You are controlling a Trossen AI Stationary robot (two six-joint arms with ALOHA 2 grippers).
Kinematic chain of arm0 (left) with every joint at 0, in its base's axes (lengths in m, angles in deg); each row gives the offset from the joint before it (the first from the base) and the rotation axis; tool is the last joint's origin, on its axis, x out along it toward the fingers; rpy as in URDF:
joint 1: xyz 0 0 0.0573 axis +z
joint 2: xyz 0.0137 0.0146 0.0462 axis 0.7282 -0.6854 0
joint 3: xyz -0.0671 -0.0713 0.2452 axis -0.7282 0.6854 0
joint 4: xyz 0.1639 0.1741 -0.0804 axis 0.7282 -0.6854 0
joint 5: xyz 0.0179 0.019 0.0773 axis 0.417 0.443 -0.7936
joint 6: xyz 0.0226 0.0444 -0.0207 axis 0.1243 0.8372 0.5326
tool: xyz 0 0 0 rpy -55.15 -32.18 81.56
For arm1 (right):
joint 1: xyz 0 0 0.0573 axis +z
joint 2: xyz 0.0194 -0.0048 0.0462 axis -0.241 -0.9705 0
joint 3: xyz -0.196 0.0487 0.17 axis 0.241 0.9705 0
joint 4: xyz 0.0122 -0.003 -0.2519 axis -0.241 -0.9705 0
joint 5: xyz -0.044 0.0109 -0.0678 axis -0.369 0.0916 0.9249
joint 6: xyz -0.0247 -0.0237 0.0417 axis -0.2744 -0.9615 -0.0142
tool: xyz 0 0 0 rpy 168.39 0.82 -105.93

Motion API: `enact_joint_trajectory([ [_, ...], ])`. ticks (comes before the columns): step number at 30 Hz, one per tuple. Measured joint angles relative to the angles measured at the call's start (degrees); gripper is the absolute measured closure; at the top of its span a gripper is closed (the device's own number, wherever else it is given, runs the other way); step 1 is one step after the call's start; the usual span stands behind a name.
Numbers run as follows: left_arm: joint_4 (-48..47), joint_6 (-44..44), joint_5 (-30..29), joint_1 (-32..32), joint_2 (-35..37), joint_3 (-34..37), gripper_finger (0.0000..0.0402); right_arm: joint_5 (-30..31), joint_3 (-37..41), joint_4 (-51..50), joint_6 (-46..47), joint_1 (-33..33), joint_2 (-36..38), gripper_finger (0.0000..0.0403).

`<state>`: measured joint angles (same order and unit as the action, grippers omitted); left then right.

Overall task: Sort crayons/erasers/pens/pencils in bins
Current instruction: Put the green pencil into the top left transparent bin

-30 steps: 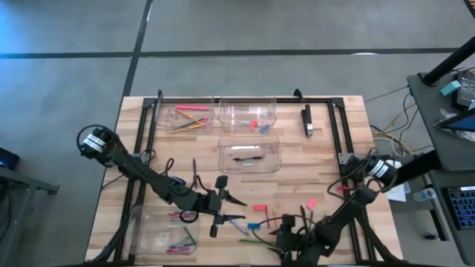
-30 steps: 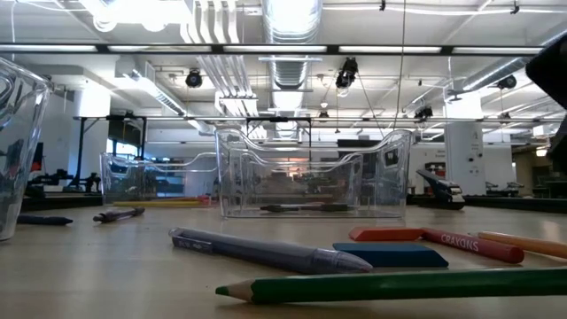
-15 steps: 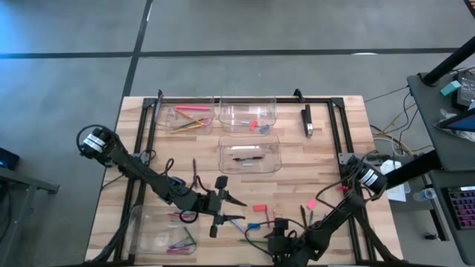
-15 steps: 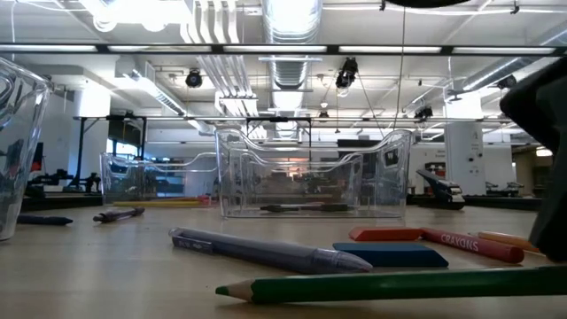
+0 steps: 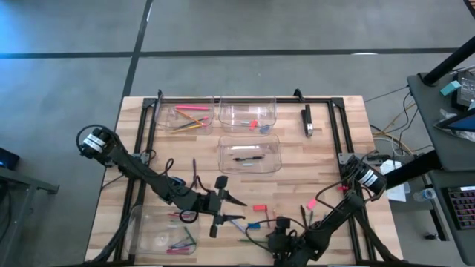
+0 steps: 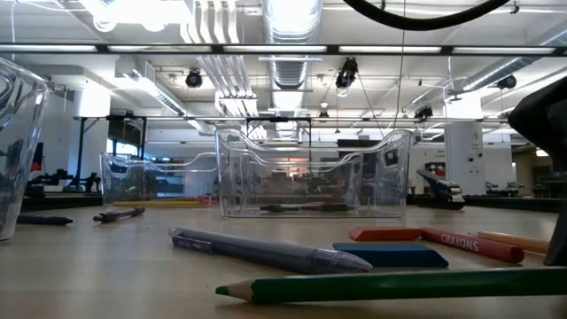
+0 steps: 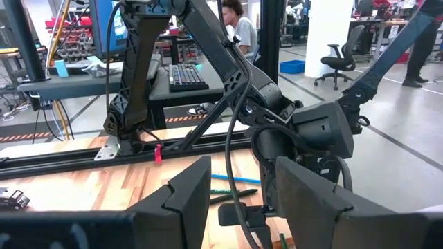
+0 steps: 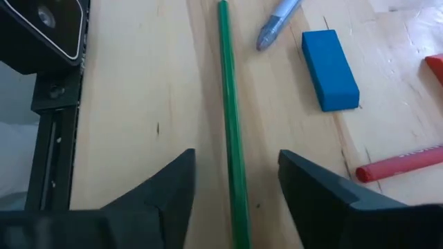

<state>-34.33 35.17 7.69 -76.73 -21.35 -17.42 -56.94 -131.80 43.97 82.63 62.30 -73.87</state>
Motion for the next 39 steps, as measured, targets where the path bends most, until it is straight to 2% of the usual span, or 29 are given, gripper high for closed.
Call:
enact_joint_trajectory([
  [8,0.0,0.0,0.0,0.0,0.0,0.0,0.0253,-0.1,0.0,-0.2,-0.9,0.0,0.0,0.0317],
  [15,0.0,0.0,0.0,0.0,0.0,0.0,0.0253,0.1,0.2,-1.5,-3.0,0.0,1.3,0.0377],
  [24,0.0,5.3,0.0,-1.2,0.3,0.0,0.0253,4.1,0.2,-8.5,-2.0,0.0,7.3,0.038],
  [33,-0.8,6.5,0.0,-2.0,0.7,0.0,0.0253,17.9,0.2,-16.1,-2.0,0.1,17.9,0.038],
  [39,-2.8,6.4,0.0,-2.0,0.7,-0.1,0.0235,22.8,0.3,-16.8,-2.5,0.0,22.0,0.038],
])
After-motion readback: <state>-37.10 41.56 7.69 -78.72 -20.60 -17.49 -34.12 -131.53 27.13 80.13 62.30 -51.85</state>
